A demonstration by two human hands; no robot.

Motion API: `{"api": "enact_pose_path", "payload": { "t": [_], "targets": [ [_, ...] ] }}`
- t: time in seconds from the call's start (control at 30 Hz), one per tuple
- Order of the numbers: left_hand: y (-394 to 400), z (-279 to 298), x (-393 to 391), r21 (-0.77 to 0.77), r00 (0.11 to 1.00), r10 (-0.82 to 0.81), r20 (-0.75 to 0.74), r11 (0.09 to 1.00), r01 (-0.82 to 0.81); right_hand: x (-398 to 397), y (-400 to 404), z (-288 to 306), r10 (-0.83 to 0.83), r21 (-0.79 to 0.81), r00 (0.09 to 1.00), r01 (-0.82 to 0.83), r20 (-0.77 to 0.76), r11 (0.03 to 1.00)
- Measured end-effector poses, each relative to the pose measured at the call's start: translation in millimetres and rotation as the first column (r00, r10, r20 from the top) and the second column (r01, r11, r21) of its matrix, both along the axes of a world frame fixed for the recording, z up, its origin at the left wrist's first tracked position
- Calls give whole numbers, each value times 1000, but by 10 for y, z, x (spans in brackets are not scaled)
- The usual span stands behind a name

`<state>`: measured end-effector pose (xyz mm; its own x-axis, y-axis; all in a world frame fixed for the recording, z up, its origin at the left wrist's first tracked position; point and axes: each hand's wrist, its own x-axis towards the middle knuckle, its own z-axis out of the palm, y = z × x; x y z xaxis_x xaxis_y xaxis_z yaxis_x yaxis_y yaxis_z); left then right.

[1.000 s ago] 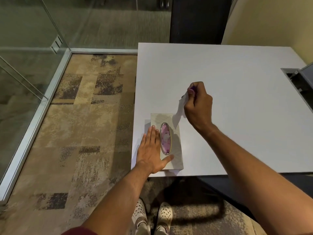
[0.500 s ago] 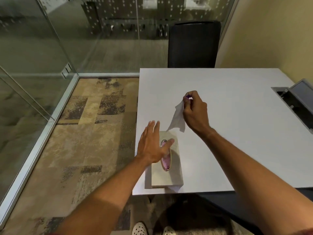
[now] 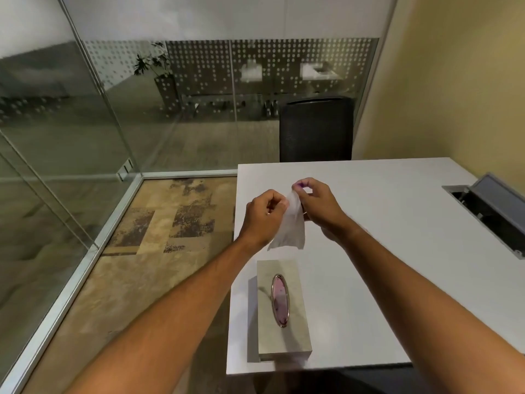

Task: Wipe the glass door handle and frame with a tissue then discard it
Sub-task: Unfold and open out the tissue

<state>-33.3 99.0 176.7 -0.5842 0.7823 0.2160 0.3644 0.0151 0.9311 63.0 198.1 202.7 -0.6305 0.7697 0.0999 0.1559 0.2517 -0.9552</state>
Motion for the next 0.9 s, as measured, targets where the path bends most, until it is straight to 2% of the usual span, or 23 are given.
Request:
{"api": "enact_pose_path", "payload": {
  "t": [0.27, 0.47, 0.67, 0.8, 0.9],
  "targets": [
    [-6, 325, -14, 103, 990, 131, -58, 987, -125, 36, -64, 183, 55, -108, 996, -62, -70, 992],
    [-66, 423, -42, 93, 979, 195, -60, 978, -189, 71, -149, 147, 76, 101, 996, -71, -49, 992],
    [-117, 453, -101, 104, 961, 253, -114, 965, -242, 58, -119, 62, 89, 185, 996, -94, 31, 978],
    [-144, 465, -172, 139, 935, 302, -187, 950, -279, 98, -42, 41, 164, 104, 984, -171, 70, 980],
    [-147, 456, -227, 129, 938, 326, -117, 942, -311, 104, -3, 89, 147, -15, 988, -147, 45, 989]
  ]
}}
